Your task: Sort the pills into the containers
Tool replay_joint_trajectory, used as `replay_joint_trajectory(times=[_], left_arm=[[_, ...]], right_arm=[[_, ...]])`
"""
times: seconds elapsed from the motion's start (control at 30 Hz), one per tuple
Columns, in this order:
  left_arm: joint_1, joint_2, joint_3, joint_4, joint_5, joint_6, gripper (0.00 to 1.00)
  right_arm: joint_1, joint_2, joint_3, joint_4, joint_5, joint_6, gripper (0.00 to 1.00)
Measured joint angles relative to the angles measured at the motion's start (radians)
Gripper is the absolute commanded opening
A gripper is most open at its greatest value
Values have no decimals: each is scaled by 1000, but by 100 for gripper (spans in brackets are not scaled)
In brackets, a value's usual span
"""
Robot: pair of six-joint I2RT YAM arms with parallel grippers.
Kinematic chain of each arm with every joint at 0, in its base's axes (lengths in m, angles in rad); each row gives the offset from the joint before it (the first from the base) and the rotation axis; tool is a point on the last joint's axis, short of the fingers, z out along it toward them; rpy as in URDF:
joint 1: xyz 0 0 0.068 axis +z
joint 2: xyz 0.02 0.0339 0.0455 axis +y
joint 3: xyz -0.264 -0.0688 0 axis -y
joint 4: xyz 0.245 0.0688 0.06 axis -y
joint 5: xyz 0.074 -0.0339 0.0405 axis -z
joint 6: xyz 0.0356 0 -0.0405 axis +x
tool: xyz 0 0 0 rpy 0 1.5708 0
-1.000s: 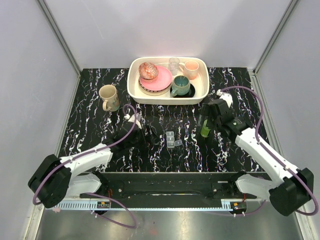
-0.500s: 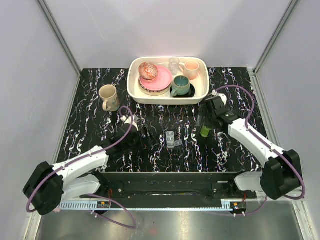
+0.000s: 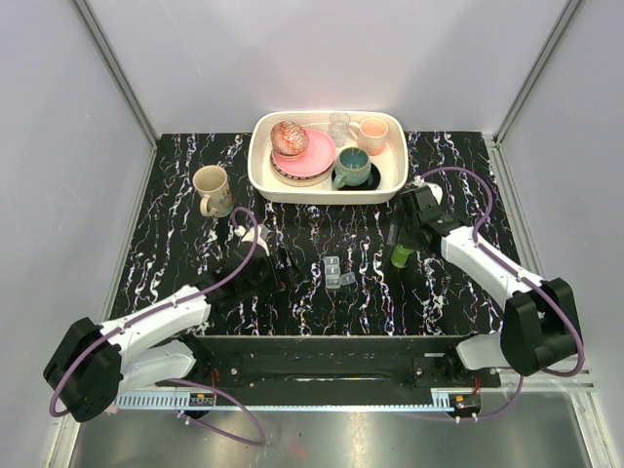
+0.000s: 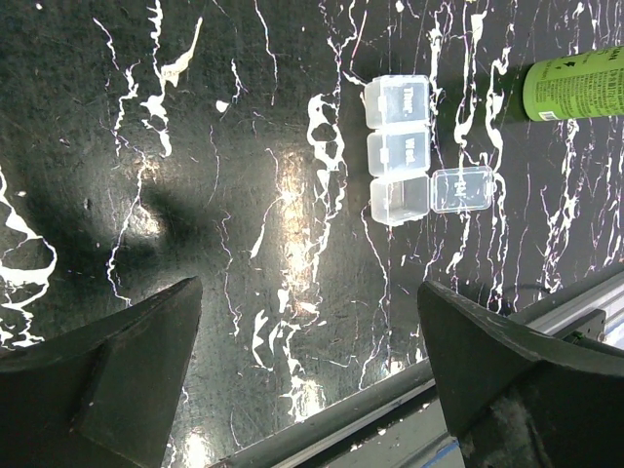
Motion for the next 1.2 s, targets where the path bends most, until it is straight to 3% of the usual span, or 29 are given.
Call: replay_joint_trajectory(times=[0.47,0.57,0.63,0.8,1.0,1.2], left_arm=[[0,-27,0,-10,-7,1,97],[0,-29,0,-13,-7,8,97],[-1,-36,0,-19,-6,11,97],[-7,-75,0,-28,-6,36,93],[-100,-225,11,-26,-16,173,92],[-232,-378,67,33,-11,385,93]], right_arm=[[-7,22,-29,20,-23,0,60],[-7,25,-29,21,-19,-2,43],[-8,25,-29,24,-14,-2,25],[-8,10,-29,24,-47,-6,6],[-10,-110,-4,-3,-277,-25,0],[-9,-142,119,-33,-711,-54,0]])
